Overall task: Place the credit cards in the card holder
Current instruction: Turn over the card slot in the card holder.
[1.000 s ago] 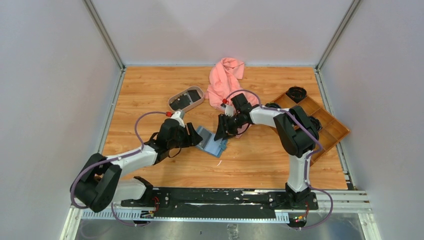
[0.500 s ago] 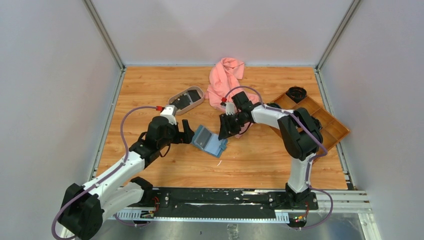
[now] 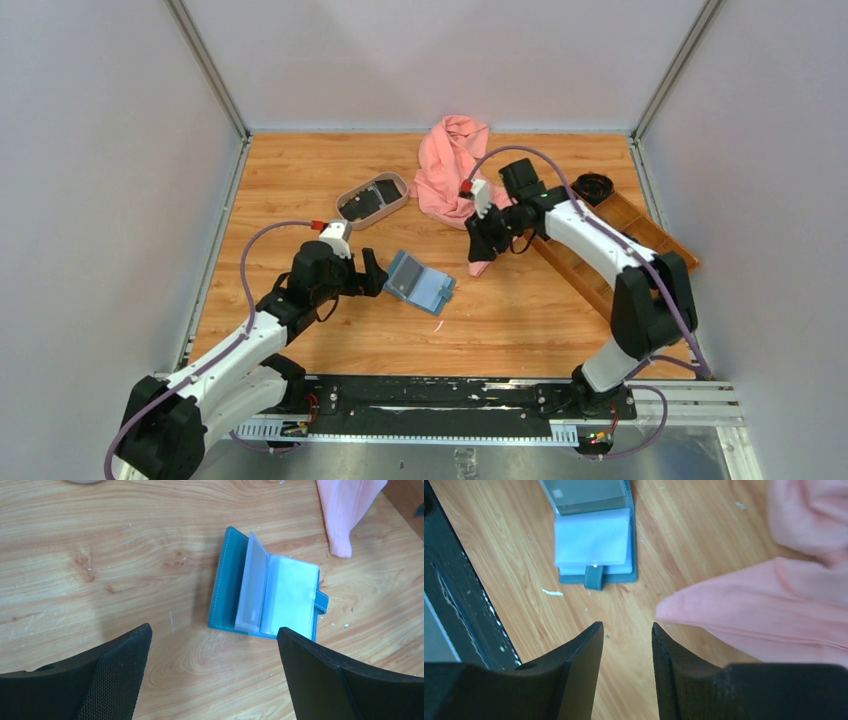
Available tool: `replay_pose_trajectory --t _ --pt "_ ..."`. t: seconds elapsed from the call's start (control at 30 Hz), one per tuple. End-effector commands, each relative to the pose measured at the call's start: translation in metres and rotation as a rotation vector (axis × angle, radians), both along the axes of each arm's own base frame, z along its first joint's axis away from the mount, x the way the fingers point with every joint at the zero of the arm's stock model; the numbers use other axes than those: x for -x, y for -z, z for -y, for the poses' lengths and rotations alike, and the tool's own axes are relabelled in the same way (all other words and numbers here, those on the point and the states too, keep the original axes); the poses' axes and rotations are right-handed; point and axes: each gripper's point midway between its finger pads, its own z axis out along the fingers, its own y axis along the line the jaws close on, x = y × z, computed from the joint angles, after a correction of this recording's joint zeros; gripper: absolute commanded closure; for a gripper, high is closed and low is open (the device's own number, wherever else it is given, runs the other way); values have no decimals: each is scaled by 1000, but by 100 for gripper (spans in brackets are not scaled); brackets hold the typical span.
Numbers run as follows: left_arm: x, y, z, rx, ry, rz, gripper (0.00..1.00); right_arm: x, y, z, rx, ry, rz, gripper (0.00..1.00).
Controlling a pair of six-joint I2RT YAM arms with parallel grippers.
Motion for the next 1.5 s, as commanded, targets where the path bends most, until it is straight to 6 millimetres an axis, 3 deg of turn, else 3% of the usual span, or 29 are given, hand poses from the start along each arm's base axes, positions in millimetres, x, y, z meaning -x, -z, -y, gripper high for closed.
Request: replay_pose_trajectory --t 0.0,0.2,0.33,0.43,0.53,0.73,0.87,1.2,1.47 --pt "-5 -10 2 29 11 64 0 7 -49 34 -20 -128 174 55" --pt "-6 -13 4 44 25 76 0 4 -117 67 42 -97 505 44" --pt "-7 -17 6 55 34 88 0 6 -146 78 44 -38 571 14" --pt "-8 -20 8 68 37 92 0 21 -141 67 -23 -91 490 7" --pt "-9 -24 9 98 33 87 0 40 -133 55 -123 -181 439 7" --pt "-12 -31 8 185 18 73 0 60 -110 54 -272 -210 391 7" --pt "-16 -26 4 220 -2 34 1 70 -95 56 -322 -232 409 7" --pt "-26 1 2 214 -9 -79 4 81 -76 59 -323 -270 423 8" --pt "-29 6 5 223 7 -104 3 88 -71 58 -342 -304 439 8"
